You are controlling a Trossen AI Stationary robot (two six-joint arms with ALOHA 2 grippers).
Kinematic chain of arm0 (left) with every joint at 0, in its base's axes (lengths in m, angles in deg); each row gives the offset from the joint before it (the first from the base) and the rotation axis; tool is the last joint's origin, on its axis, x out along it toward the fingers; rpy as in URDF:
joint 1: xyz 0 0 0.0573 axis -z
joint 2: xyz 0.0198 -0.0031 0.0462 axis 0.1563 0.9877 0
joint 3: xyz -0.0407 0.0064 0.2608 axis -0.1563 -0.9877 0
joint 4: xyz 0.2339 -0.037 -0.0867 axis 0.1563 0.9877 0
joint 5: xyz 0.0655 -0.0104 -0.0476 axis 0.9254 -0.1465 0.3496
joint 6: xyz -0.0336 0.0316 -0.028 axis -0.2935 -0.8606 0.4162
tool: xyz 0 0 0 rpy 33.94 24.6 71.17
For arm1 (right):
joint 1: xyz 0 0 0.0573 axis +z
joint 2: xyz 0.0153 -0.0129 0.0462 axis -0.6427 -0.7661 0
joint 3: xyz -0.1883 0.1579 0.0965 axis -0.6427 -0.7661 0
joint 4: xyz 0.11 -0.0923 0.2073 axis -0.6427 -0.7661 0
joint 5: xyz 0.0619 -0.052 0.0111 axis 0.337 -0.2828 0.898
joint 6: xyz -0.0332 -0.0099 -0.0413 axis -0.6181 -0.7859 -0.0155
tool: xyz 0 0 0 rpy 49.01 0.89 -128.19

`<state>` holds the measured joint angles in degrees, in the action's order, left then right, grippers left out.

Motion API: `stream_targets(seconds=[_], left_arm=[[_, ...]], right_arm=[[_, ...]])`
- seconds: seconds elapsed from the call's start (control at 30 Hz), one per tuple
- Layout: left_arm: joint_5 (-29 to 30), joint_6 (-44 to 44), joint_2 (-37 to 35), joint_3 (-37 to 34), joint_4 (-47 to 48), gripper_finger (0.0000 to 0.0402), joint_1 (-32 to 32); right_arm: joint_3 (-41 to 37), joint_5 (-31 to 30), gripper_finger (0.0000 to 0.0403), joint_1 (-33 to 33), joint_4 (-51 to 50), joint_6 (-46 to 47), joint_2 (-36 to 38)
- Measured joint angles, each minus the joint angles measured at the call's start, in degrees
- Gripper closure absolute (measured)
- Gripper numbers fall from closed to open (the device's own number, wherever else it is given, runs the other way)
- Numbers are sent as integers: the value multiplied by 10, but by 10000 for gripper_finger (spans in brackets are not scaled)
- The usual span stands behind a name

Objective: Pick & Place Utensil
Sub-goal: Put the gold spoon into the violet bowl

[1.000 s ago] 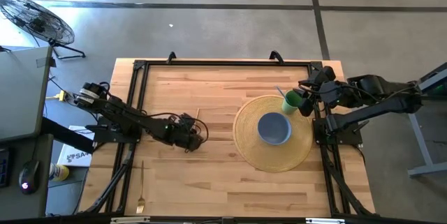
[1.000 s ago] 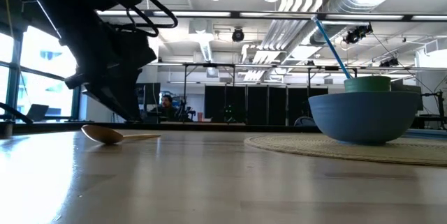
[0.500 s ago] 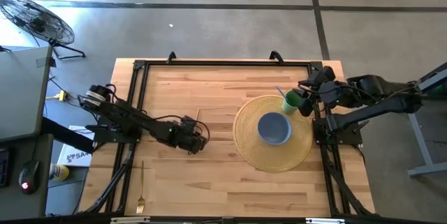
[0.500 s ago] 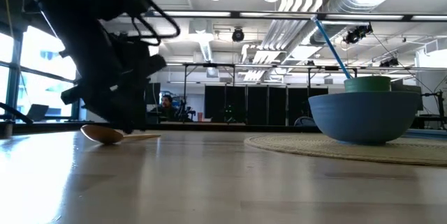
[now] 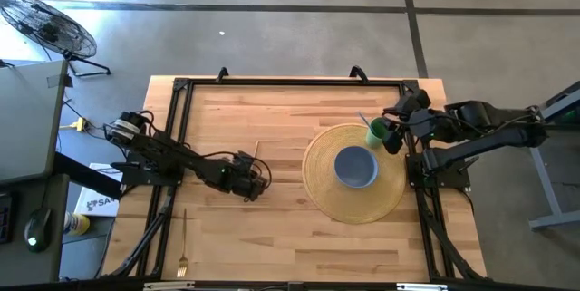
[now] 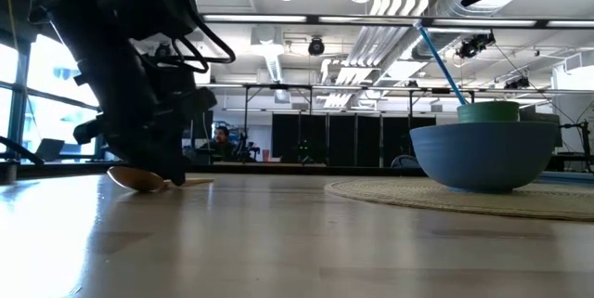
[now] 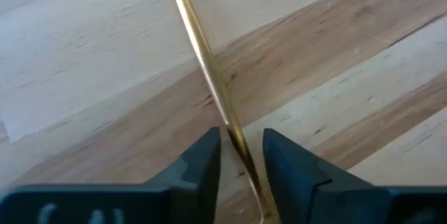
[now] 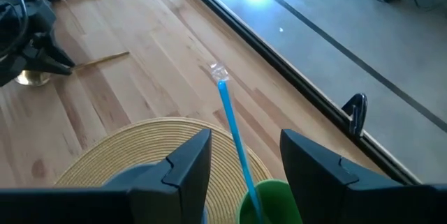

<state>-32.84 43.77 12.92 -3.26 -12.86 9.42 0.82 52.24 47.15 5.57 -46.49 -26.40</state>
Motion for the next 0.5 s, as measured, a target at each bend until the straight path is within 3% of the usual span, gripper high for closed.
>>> stream_targets(seconds=[0.23, 0.5], left_arm=[[-2, -4, 0, 0, -6, 387, 0], [-6, -17, 0, 0, -4, 378, 0]], right_arm=[[0, 3, 238, 0, 2, -6, -1], [0, 7, 238, 0, 2, -21, -1]])
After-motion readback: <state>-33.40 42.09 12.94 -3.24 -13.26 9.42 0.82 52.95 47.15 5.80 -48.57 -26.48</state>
